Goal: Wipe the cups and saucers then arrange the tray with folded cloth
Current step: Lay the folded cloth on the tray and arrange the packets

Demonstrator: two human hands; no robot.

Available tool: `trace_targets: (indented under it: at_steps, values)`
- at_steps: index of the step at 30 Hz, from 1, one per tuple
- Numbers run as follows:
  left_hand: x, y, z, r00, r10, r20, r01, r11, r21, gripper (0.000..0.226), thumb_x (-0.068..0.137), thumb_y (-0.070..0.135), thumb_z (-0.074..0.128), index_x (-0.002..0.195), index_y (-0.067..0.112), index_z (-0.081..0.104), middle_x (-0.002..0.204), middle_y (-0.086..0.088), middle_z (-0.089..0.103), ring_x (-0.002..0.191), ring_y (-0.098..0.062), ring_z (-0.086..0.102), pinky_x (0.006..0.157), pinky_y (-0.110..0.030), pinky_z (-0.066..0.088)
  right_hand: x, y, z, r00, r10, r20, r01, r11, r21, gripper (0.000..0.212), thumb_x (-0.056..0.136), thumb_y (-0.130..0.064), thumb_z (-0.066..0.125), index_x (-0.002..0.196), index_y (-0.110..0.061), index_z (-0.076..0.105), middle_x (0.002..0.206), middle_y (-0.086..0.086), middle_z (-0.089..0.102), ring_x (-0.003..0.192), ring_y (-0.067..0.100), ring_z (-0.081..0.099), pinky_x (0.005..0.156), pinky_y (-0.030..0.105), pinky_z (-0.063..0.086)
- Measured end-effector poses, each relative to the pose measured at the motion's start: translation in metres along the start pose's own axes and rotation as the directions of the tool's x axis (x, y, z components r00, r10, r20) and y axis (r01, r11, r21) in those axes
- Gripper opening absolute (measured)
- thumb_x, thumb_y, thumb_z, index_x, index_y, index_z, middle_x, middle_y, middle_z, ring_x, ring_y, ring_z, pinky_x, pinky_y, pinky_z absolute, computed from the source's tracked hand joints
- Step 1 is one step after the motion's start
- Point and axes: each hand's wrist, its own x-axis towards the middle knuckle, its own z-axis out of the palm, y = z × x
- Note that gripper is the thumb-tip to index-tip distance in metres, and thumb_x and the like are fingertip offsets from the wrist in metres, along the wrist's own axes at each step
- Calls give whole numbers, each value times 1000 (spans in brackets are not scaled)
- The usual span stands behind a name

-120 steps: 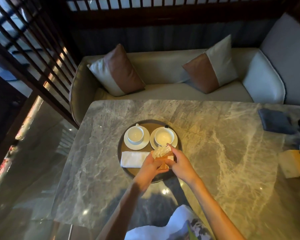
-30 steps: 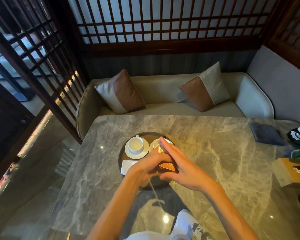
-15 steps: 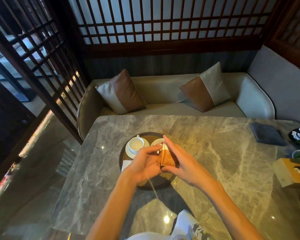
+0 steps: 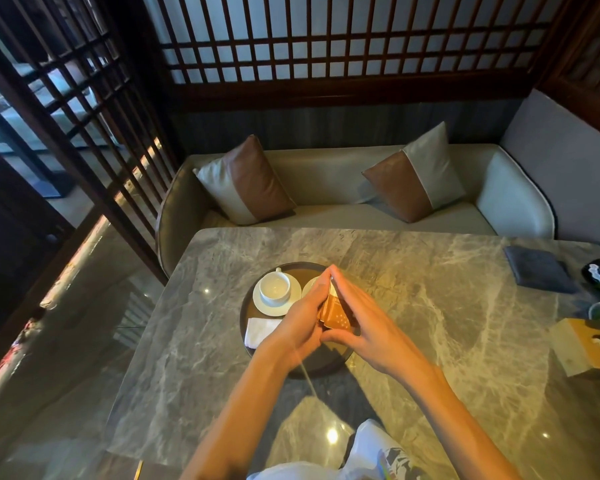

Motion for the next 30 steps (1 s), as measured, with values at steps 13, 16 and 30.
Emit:
trace_targets:
  at_steps: [13, 16, 30]
  values:
    - [-13, 5, -15, 998, 11, 60, -19, 990, 141, 35, 103, 15, 45, 135, 6, 52, 122, -24, 56, 117, -36, 51, 114, -55, 31, -3, 5, -3, 997, -2, -83, 7, 999, 54, 90, 86, -51, 65, 152, -50, 4, 146, -48, 10, 140, -18, 15, 108, 7, 22]
    - [-17, 9, -10, 998, -30, 62, 23, 993, 115, 39, 103, 20, 45, 133, -4, 50, 121, -25, 57, 114, -34, 53, 112, -48, 37, -3, 2, -5, 996, -5, -90, 13, 996, 90, 90, 85, -49, 67, 151, -51, 5, 148, -44, 13, 142, -14, 17, 109, 10, 24]
    - [-16, 10, -7, 984, 70, 165, -129, 915, 382, 29, 101, 10, 47, 125, -5, 50, 99, -18, 64, 96, -28, 61, 91, -42, 49, -2, -7, -10, 1000, -11, -17, 14, 982, 190, 102, 83, -39, 73, 151, -50, -2, 160, -30, 7, 149, -5, 7, 118, 23, 21]
